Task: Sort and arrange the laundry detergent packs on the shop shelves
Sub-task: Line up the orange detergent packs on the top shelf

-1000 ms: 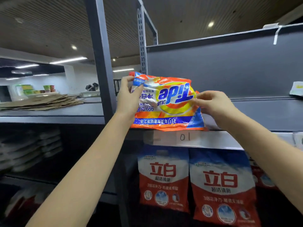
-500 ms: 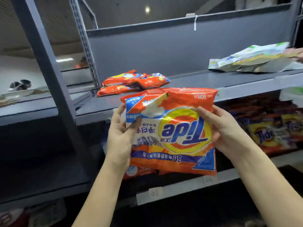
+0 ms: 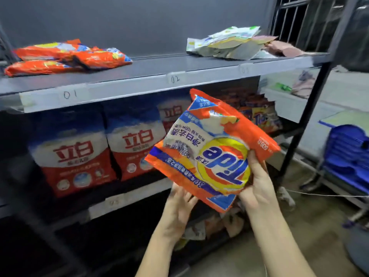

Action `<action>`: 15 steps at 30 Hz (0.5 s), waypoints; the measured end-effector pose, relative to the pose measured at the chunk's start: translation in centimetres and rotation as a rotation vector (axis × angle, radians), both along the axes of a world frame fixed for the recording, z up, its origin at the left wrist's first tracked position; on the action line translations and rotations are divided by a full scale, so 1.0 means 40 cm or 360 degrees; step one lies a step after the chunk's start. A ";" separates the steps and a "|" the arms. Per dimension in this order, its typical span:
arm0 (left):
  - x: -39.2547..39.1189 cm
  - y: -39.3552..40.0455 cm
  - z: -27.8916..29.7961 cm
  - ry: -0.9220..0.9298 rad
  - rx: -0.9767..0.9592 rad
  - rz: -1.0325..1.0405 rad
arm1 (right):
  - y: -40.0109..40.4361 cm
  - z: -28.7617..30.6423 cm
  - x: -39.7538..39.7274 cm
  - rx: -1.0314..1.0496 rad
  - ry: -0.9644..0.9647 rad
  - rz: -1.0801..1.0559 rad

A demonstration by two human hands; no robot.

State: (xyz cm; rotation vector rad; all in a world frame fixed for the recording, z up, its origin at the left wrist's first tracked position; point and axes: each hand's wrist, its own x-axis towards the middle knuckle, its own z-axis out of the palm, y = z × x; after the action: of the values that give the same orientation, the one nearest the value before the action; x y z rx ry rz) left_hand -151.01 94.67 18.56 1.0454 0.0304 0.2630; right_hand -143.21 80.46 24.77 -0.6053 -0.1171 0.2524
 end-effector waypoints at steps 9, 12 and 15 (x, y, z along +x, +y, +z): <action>0.113 -0.281 -0.052 0.0412 -0.0297 0.0199 | -0.222 -0.237 0.083 0.0107 0.0311 0.0323; 0.138 -0.281 -0.072 0.0428 -0.0026 0.0194 | -0.299 -0.289 0.118 -0.0054 0.0214 0.0375; 0.160 -0.270 -0.073 0.0421 0.0352 0.0213 | -0.359 -0.358 0.165 -0.0223 0.0265 0.0312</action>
State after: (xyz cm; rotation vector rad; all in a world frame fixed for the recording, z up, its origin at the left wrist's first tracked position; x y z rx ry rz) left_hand -144.60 83.88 15.63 1.2953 0.3163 0.2514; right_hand -136.60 66.11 10.44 -0.7099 0.0023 0.5027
